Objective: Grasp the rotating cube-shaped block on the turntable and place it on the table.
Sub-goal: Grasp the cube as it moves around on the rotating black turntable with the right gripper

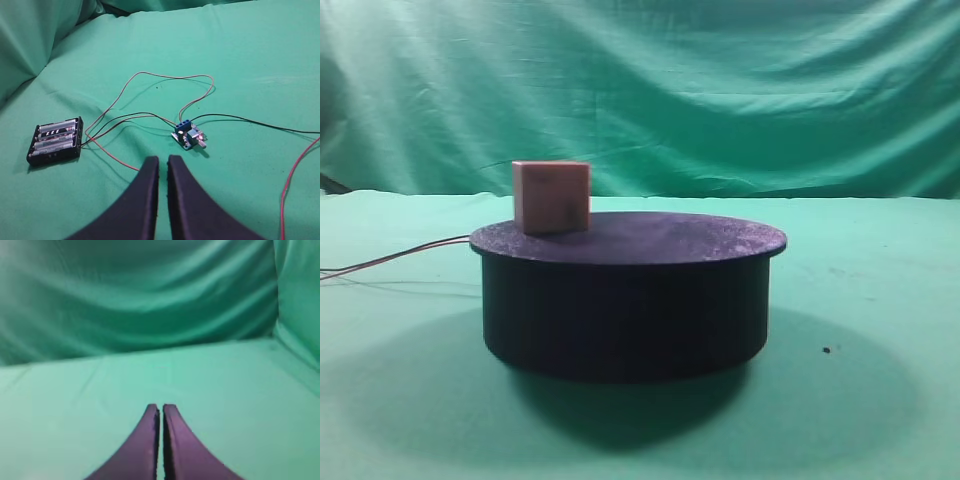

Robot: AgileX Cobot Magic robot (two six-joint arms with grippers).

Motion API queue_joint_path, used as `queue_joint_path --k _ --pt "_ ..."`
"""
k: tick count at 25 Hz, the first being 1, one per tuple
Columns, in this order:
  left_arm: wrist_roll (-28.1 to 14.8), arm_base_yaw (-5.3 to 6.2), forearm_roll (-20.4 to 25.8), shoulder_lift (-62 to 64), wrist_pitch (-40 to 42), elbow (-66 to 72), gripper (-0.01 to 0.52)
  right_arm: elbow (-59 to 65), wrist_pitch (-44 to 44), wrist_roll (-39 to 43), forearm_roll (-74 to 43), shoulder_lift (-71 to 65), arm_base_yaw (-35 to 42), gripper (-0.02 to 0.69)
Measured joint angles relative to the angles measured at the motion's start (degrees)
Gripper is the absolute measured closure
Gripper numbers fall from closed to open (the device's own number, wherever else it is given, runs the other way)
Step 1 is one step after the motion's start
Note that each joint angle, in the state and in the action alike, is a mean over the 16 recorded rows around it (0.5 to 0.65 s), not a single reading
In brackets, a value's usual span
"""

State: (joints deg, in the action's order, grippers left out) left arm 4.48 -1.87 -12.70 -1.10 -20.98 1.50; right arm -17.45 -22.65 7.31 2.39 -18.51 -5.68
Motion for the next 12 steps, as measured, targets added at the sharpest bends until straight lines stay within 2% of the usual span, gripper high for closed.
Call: queue_joint_path --k 5,12 --pt "0.0 0.0 0.0 0.0 0.0 0.0 0.514 -4.2 -8.2 -3.2 2.3 -9.8 -2.0 0.665" --pt "0.0 0.0 0.0 0.0 0.0 0.0 0.514 -6.6 -11.0 -8.7 6.4 -23.1 -10.9 0.665"
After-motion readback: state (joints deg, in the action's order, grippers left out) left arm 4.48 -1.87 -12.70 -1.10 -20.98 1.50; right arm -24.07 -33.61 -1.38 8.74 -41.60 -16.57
